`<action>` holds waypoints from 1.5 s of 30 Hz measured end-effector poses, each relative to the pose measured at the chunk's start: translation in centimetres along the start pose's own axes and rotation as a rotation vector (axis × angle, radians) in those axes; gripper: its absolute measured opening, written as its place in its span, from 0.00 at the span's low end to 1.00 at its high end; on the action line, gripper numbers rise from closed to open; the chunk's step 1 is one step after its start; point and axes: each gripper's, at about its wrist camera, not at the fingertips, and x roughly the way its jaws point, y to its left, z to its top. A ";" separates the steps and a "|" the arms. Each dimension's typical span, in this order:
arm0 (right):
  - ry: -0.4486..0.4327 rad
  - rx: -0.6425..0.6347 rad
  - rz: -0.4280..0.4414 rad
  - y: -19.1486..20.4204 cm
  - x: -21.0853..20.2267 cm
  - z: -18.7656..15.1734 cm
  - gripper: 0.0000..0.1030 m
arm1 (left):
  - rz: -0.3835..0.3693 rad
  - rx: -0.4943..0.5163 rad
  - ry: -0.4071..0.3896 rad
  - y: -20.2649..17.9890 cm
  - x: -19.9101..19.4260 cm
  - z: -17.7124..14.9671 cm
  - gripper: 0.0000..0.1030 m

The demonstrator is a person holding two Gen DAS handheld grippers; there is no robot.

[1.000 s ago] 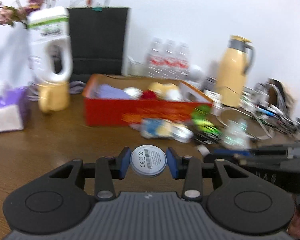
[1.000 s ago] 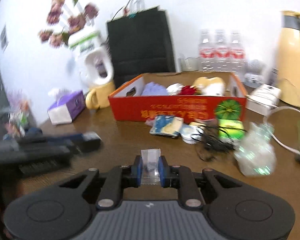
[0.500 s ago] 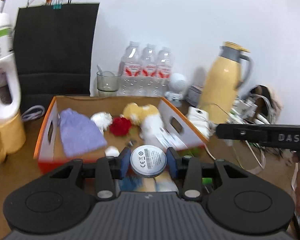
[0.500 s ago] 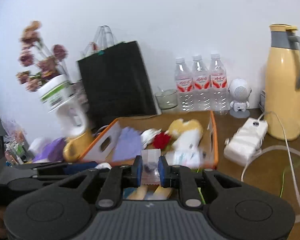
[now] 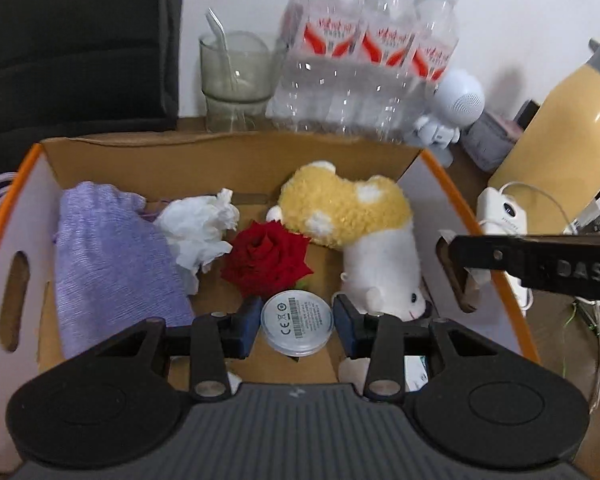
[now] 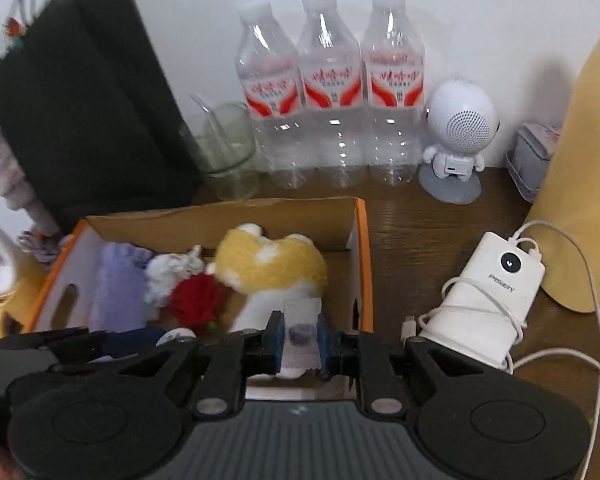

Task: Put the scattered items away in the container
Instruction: 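Lower container and clear packet into the box and open both tools, then withdraw both tools from the box toward the remaining items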

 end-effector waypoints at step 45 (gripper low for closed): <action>-0.486 -0.094 0.025 6.6 -15.6 -23.4 0.96 | 0.261 -0.032 -0.514 1.4 -19.7 -22.6 1.00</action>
